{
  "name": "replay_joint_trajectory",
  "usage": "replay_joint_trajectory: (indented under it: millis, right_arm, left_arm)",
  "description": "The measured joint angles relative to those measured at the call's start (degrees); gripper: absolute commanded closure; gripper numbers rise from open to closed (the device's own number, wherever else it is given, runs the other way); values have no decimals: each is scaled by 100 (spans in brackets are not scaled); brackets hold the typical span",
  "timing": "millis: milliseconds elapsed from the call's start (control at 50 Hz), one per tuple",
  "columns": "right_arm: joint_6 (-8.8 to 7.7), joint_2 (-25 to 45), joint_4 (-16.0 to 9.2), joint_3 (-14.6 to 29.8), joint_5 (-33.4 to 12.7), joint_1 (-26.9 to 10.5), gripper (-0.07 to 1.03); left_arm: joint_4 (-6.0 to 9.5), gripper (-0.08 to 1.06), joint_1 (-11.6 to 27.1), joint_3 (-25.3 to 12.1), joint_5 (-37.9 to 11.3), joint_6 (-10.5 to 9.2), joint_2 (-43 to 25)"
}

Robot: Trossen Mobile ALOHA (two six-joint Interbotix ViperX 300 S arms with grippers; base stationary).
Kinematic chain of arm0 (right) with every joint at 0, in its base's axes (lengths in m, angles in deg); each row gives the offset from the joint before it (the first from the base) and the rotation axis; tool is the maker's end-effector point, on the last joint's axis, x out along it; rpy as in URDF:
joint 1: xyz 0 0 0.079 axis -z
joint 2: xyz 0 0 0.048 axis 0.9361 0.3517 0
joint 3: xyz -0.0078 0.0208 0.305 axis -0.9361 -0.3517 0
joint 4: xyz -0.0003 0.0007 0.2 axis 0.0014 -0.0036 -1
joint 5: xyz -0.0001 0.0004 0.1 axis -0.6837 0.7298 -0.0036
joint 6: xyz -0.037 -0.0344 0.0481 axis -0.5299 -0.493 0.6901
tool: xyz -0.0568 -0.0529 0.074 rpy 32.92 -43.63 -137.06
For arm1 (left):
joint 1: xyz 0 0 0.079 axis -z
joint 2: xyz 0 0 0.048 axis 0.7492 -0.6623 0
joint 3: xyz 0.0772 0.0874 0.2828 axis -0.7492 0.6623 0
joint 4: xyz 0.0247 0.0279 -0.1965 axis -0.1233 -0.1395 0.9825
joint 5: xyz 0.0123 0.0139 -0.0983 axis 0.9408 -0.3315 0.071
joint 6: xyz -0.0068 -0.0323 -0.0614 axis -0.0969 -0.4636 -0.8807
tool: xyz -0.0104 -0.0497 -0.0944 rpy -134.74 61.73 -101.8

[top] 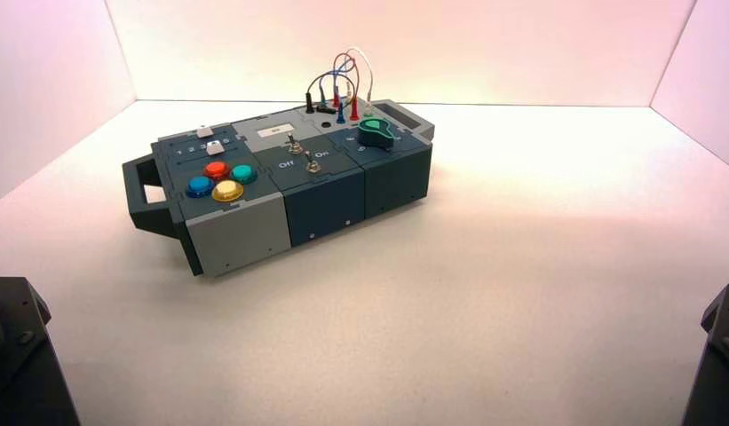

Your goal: Turn the knob to position 2.

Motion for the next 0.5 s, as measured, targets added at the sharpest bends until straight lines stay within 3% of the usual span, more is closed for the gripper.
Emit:
replay_joint_trajectory:
  millis: [380,500]
  right_arm:
    - [0,35,-9,0,0,-26,99]
    - [0,114,-62,0,0,-246,99]
  left_arm:
    - [0,101,0,9,0,0,9]
    - [0,101,0,35,-9,0,9]
